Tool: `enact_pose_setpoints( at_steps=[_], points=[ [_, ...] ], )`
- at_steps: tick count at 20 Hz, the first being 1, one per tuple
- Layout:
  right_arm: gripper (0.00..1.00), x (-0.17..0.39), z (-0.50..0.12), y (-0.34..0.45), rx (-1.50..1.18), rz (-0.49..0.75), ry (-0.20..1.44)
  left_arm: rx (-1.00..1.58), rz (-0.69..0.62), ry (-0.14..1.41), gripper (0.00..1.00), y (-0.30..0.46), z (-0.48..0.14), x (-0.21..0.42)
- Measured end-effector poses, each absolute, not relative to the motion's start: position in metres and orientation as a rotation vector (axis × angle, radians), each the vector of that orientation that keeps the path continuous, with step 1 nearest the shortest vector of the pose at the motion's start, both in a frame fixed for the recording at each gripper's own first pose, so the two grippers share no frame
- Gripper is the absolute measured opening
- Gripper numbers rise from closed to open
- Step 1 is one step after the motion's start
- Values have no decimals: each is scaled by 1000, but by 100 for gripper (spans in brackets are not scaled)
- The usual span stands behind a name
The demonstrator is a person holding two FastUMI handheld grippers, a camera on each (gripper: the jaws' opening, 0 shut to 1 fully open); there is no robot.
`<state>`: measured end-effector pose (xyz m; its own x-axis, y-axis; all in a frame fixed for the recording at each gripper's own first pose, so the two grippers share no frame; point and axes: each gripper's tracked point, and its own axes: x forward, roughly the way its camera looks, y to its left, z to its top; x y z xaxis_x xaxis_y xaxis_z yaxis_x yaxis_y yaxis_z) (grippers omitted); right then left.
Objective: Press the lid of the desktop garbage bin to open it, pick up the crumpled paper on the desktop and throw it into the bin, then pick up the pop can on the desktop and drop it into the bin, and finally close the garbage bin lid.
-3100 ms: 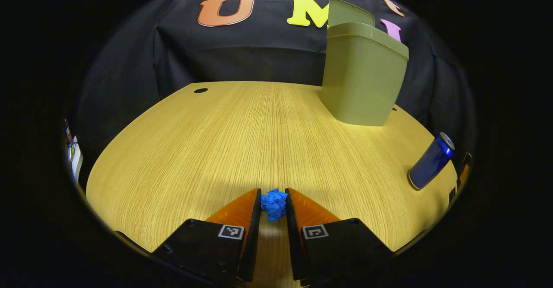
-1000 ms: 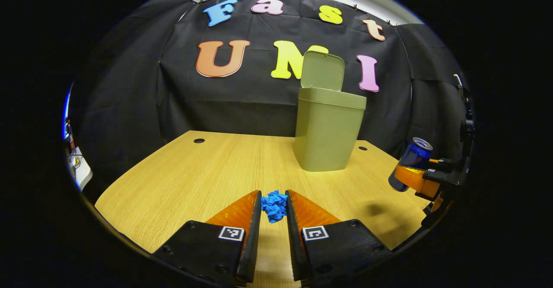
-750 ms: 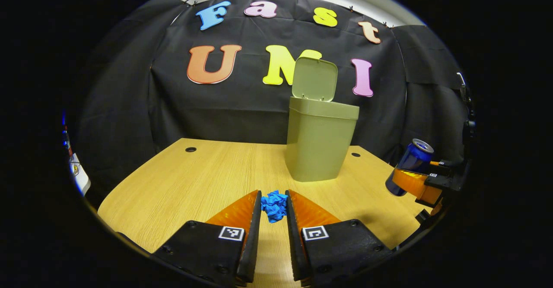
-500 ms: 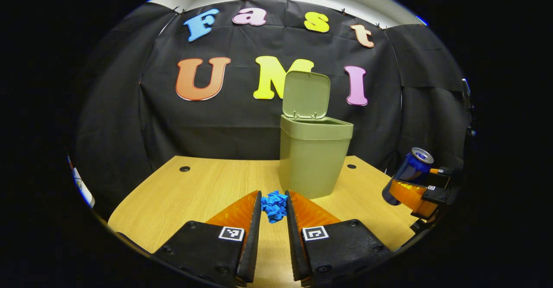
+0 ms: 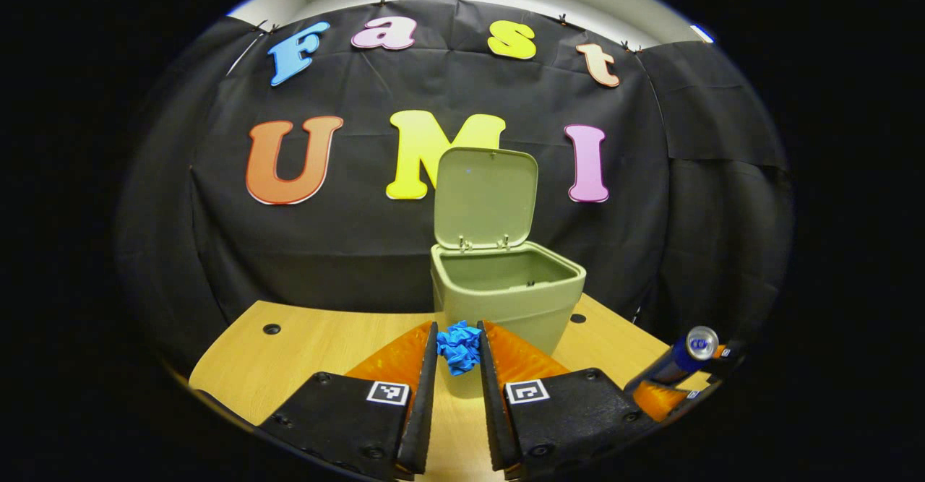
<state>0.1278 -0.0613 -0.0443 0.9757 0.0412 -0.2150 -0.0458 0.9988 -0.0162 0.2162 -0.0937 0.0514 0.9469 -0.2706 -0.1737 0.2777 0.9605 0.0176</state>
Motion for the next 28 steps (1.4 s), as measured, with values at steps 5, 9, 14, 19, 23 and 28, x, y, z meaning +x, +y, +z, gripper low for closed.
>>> enact_pose_setpoints(
  at_steps=[5, 9, 14, 19, 23, 28],
  points=[
    [80, 130, -60, -70, -7, 59, 255, 10, -327, 146, 34, -138, 87, 279],
    [81, 133, -68, -70, -11, 71, 271, 47, -306, 164, 34, -159, 87, 336],
    [80, 134, -74, -71, -7, 90, 277, 127, -273, 216, 34, -168, 57, 375],
    [81, 138, -83, -77, 1, 91, 306, 85, -291, 220, 35, -175, 56, 375],
    [80, 136, -89, -79, 25, 102, 312, 83, -293, 212, 36, -178, 60, 372],
    [79, 133, -86, -83, 31, 82, 311, 38, -312, 207, 91, -177, 68, 355]
  ],
)
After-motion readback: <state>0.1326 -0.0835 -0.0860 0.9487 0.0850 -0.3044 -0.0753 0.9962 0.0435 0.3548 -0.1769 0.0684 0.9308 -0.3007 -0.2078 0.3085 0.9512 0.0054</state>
